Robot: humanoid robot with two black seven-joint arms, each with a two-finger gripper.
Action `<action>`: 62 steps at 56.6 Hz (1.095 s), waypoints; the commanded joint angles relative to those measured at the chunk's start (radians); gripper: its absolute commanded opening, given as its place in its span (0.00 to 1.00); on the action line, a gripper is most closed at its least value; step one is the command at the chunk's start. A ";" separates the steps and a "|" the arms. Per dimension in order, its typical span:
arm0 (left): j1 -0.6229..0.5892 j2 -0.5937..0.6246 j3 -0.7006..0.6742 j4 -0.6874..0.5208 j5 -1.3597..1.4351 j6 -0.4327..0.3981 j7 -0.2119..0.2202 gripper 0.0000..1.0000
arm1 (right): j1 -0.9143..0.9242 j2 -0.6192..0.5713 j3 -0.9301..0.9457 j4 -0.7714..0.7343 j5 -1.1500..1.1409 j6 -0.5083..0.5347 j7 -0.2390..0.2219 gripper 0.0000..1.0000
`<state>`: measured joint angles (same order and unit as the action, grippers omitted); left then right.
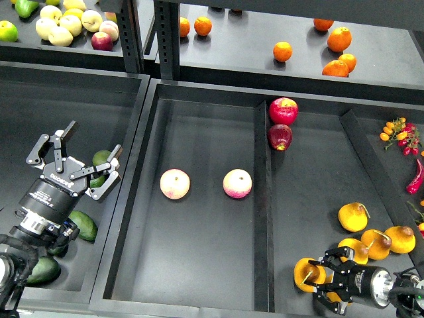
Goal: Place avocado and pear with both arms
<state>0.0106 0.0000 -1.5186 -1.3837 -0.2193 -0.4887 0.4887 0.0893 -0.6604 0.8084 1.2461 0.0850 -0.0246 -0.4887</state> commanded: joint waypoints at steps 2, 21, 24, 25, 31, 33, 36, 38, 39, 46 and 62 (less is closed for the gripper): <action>0.000 0.000 0.000 0.000 0.000 0.000 0.000 0.99 | -0.003 0.004 0.002 -0.004 -0.019 -0.005 0.000 0.63; 0.002 0.000 0.000 0.000 0.000 0.000 0.000 0.99 | -0.003 -0.007 0.009 0.015 -0.014 -0.011 0.000 0.88; 0.002 0.000 0.000 0.000 0.000 0.000 0.000 0.99 | -0.002 -0.008 0.015 0.027 -0.011 -0.012 0.000 0.90; 0.002 0.000 0.001 0.000 0.000 0.000 0.000 0.99 | 0.001 -0.008 0.017 0.035 -0.010 -0.012 0.000 0.91; 0.002 0.000 0.001 0.000 0.000 0.000 0.000 0.99 | 0.009 -0.008 0.031 0.052 0.005 -0.014 0.000 0.93; 0.002 0.000 0.001 0.000 0.000 0.000 0.000 0.99 | 0.009 -0.008 0.043 0.056 0.013 -0.014 0.000 0.93; 0.002 0.000 0.001 0.000 0.000 0.000 0.000 0.99 | 0.010 -0.002 0.069 0.062 0.028 -0.015 0.000 0.93; 0.002 0.000 0.001 0.000 0.000 0.000 0.000 0.99 | 0.013 0.001 0.081 0.064 0.033 -0.015 0.000 0.93; 0.002 0.000 0.001 0.000 0.000 0.000 0.000 0.99 | 0.020 0.004 0.089 0.065 0.036 -0.015 0.000 0.93; 0.002 0.000 0.009 0.000 0.000 0.000 0.000 0.99 | 0.121 0.054 0.132 0.067 0.108 -0.034 0.000 0.93; 0.009 0.000 0.008 0.000 0.005 0.000 0.000 0.99 | 0.282 0.373 0.359 0.046 0.128 -0.276 0.000 0.96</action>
<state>0.0136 0.0000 -1.5096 -1.3839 -0.2193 -0.4887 0.4887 0.3190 -0.4366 1.0571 1.3077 0.2209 -0.2059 -0.4887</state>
